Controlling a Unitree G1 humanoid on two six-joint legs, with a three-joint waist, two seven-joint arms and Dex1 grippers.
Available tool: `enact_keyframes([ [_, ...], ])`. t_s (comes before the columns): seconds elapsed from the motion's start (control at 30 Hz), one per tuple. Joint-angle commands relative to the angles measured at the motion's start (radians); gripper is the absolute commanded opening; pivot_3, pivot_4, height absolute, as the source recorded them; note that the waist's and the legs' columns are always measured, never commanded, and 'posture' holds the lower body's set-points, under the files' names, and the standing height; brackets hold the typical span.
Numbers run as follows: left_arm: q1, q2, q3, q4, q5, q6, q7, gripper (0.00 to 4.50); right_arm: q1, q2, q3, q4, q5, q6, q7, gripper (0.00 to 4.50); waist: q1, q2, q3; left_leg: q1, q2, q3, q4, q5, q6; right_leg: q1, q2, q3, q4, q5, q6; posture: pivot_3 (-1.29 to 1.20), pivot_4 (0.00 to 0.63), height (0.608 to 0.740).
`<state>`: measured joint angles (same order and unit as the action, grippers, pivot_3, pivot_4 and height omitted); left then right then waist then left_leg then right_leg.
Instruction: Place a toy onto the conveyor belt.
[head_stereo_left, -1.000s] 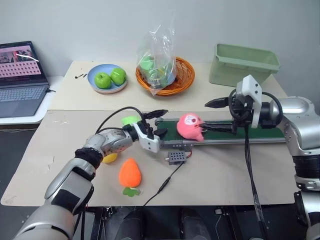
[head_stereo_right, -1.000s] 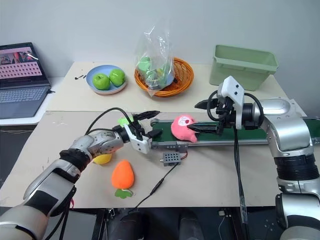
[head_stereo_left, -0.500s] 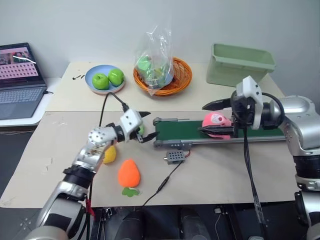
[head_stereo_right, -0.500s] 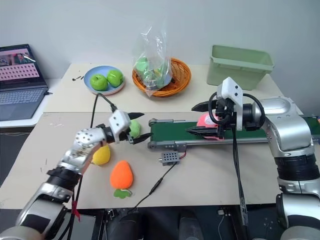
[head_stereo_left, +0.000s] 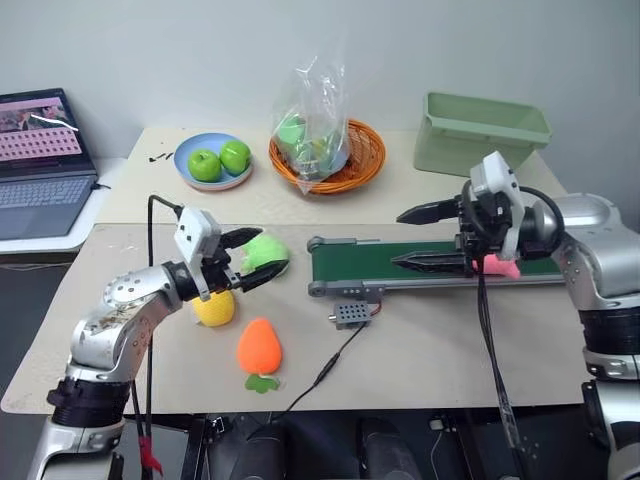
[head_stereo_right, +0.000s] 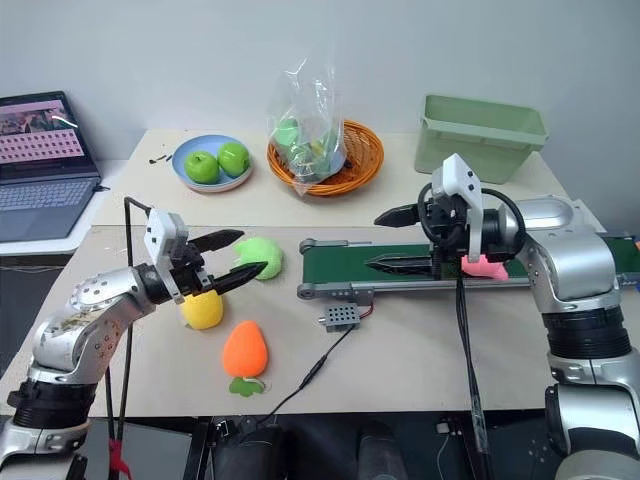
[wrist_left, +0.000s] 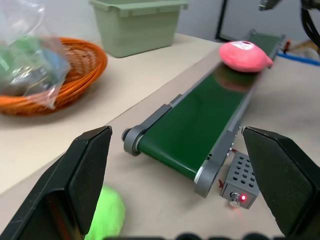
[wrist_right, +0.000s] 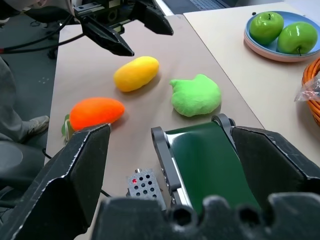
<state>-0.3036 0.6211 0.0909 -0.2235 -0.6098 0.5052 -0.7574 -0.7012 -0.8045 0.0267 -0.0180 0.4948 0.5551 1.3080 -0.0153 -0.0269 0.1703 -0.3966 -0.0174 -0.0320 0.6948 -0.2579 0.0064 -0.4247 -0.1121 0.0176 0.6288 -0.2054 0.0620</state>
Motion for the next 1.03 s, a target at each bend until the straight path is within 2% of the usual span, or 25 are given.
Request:
enact_keyframes([
  [0.03, -0.006, 0.001, 0.076, -0.063, -0.097, 0.037, -0.02, 4.44, -0.024, -0.004, -0.018, -0.005, 0.013, -0.005, 0.009, 4.5, 0.001, 0.0, 0.0, 0.0, 0.0, 0.0, 0.0, 0.0, 0.0, 0.0, 0.0, 0.0, 0.0, 0.0, 0.0, 0.0, 0.15, 0.74],
  [0.37, -0.013, 0.062, 0.096, -0.068, -0.145, 0.128, -0.065, 4.44, -0.033, 0.014, -0.024, 0.003, 0.014, -0.008, -0.008, 4.5, 0.001, 0.0, 0.0, 0.0, 0.0, 0.002, 0.0, 0.0, 0.0, 0.0, 0.0, 0.0, -0.001, 0.0, 0.0, 0.0, 0.15, 0.74],
  [1.03, -0.023, 0.029, 0.081, -0.109, -0.151, 0.181, -0.046, 4.44, -0.012, 0.024, -0.028, -0.001, 0.001, -0.029, -0.042, 4.5, 0.001, 0.0, 0.0, 0.0, 0.0, 0.003, 0.0, 0.0, 0.0, 0.0, 0.0, 0.0, -0.001, 0.0, 0.0, 0.0, 0.15, 0.74],
])
